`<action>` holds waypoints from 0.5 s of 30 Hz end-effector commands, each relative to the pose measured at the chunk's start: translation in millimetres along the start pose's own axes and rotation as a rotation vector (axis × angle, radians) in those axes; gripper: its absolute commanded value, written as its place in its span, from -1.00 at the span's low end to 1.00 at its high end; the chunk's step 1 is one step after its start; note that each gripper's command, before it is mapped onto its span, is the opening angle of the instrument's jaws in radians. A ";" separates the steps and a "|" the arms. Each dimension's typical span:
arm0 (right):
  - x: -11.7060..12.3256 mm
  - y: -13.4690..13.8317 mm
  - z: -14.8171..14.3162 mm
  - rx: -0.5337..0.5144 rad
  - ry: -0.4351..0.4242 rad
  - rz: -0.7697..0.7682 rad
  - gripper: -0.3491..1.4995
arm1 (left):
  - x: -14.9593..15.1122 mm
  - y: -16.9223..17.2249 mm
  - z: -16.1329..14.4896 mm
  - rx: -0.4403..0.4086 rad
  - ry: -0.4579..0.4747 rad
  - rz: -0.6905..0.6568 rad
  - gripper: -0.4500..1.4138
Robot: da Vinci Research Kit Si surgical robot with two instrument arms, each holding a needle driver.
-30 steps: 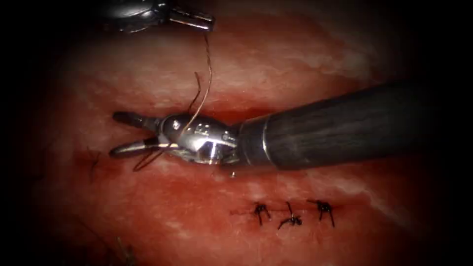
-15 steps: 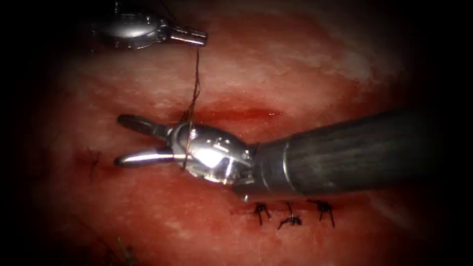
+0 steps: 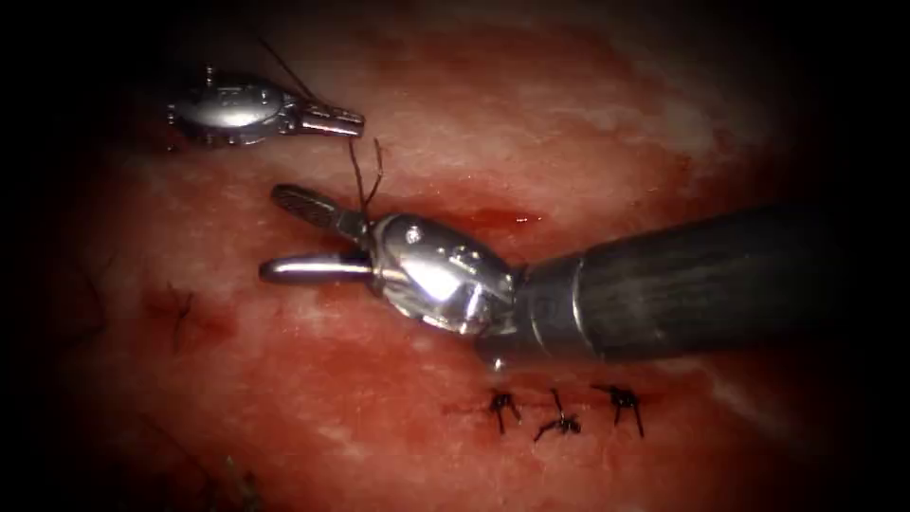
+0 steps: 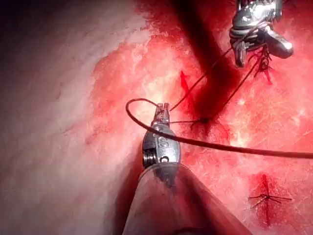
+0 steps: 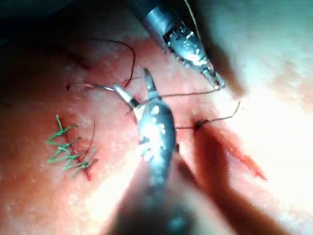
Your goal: Wound Closure
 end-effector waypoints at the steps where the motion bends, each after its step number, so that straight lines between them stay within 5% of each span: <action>1: -0.8 0.7 -0.4 -0.025 0.000 -0.001 0.31 | -1.2 0.4 0.5 -0.003 -0.003 -0.003 -1.00; 15: -2.4 5.4 -3.0 -0.285 0.045 0.044 0.31 | -4.4 5.4 -0.1 0.001 -0.025 -0.027 -1.00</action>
